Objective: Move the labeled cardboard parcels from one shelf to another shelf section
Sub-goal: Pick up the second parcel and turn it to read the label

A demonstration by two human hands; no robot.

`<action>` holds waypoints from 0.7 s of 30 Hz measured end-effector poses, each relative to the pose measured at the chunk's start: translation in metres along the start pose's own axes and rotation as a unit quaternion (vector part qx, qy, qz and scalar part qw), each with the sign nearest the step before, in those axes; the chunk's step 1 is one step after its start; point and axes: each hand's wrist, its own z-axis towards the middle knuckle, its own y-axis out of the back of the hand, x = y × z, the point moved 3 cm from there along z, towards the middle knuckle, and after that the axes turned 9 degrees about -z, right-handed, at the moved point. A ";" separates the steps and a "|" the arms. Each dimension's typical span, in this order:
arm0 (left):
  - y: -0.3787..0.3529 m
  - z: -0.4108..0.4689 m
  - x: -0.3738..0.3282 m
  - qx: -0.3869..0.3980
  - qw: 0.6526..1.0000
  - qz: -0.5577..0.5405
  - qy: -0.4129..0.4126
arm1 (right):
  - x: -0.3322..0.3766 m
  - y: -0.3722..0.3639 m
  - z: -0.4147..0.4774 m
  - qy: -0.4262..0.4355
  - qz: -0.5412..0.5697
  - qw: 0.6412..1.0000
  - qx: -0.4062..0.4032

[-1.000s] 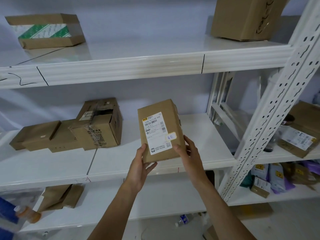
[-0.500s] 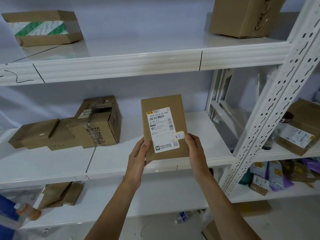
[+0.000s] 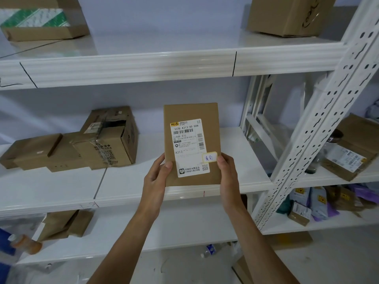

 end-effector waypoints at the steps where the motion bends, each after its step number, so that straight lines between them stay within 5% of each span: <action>1: 0.000 0.000 0.001 -0.001 1.000 0.002 0.001 | 0.000 0.000 0.000 0.000 0.001 1.000 -0.001; 21: 0.000 0.002 -0.007 -0.015 1.000 0.002 -0.002 | 0.000 -0.007 0.004 -0.007 0.015 1.000 0.007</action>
